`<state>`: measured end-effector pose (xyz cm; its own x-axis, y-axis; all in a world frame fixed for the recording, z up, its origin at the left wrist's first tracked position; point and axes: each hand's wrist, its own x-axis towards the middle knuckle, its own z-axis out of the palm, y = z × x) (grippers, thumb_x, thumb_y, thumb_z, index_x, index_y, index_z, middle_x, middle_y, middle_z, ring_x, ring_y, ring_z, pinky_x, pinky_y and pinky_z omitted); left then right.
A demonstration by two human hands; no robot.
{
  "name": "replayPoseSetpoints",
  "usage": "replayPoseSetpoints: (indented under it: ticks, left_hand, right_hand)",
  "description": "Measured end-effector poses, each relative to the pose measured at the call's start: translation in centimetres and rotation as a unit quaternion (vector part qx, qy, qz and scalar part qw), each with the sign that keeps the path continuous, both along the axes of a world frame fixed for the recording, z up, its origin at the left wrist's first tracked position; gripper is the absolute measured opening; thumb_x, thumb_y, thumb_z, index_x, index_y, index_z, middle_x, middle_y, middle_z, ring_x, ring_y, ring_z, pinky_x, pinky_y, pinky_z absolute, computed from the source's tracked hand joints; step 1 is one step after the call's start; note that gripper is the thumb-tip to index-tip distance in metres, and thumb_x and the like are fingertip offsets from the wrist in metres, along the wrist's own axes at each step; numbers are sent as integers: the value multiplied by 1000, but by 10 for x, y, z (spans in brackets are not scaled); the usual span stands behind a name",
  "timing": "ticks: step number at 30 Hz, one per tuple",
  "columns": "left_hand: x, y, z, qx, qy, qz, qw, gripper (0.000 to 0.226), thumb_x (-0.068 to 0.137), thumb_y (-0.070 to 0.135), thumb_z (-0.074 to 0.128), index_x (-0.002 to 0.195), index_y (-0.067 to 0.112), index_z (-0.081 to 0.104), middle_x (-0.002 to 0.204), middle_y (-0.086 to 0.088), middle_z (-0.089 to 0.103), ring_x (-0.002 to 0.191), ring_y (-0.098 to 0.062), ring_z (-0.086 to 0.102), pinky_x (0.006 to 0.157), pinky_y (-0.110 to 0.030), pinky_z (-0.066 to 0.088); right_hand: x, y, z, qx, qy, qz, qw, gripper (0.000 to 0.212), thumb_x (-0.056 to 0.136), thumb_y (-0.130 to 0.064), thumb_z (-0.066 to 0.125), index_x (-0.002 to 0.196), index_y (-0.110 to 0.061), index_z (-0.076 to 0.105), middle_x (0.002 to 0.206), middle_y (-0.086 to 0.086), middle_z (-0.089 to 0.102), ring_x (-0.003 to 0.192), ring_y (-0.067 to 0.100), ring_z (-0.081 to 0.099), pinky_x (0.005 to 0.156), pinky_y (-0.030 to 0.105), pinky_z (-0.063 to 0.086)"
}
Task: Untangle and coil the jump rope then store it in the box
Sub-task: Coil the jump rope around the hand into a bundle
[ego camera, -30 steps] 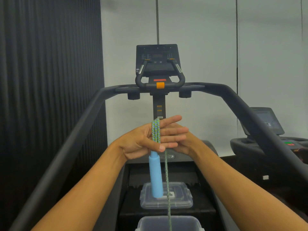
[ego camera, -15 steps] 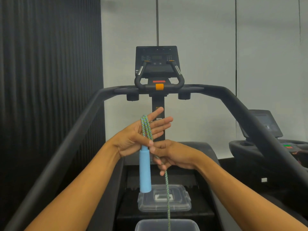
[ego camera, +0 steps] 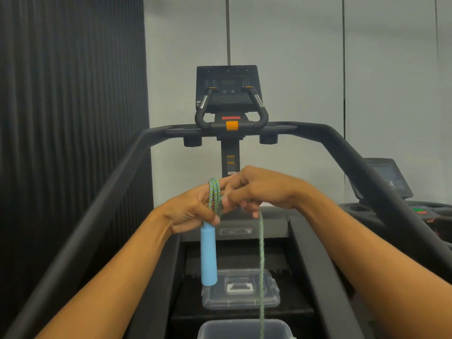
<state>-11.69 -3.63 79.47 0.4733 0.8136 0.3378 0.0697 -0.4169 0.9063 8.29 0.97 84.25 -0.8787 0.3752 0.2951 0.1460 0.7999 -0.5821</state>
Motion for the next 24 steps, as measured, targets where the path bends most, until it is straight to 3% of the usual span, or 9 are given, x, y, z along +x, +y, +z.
replayPoseSetpoints:
  ticks: [3, 6, 10, 14, 19, 22, 24]
  left_hand:
    - [-2, -1, -6, -16, 3, -16, 1000, 88, 70, -33, 45, 150, 3, 34, 150, -24, 48, 142, -37, 44, 119, -41, 34]
    - [1, -3, -12, -31, 20, -60, 998, 94, 71, -36, 40, 155, 4, 25, 156, -27, 39, 147, -37, 36, 122, -44, 27]
    - [8, -7, -14, -48, 22, -104, 993, 95, 72, -37, 36, 156, 5, 22, 158, -27, 35, 148, -37, 34, 122, -43, 27]
    - [9, -9, -13, -58, 23, -128, 990, 96, 74, -38, 34, 157, 9, 20, 159, -25, 33, 148, -38, 33, 122, -43, 29]
    - [1, -11, -9, -42, 28, -109, 993, 96, 74, -36, 38, 158, 7, 19, 160, -25, 33, 149, -38, 31, 123, -46, 23]
    - [-2, -11, -7, -32, 37, -95, 994, 92, 74, -34, 40, 156, 3, 23, 159, -25, 34, 148, -39, 32, 124, -47, 22]
    - [-3, -11, -6, -39, 32, -96, 994, 86, 77, -32, 40, 155, 2, 26, 157, -26, 36, 147, -40, 35, 123, -46, 25]
  right_hand:
    - [3, -3, 15, 15, -18, -13, 1000, 23, 88, -5, 61, 74, 13, 61, 55, 1, 58, 48, 19, 43, 45, 22, 43]
    - [0, -2, 24, 26, -8, -33, 999, 19, 89, -7, 65, 83, 11, 70, 68, 9, 63, 51, 14, 48, 46, 23, 39]
    - [-7, 2, 28, 52, 20, -43, 998, 18, 87, -14, 75, 86, 3, 74, 65, 3, 61, 52, 8, 46, 47, 21, 38]
    - [-10, 10, 24, 14, 62, -32, 997, 8, 86, -12, 77, 80, -9, 73, 58, -6, 59, 52, 9, 43, 48, 21, 34]
    - [-11, 20, 20, -1, 120, -10, 993, 8, 87, -2, 74, 90, 4, 71, 53, -12, 62, 48, 1, 52, 48, 11, 38]
    - [-13, 21, 21, 48, 106, -7, 993, 10, 90, -4, 71, 97, 2, 74, 73, -3, 70, 60, -3, 61, 56, 6, 45]
    - [-16, 22, 21, 92, 71, -12, 993, 13, 94, -11, 67, 102, -7, 78, 90, 4, 74, 78, 5, 67, 70, 13, 51]
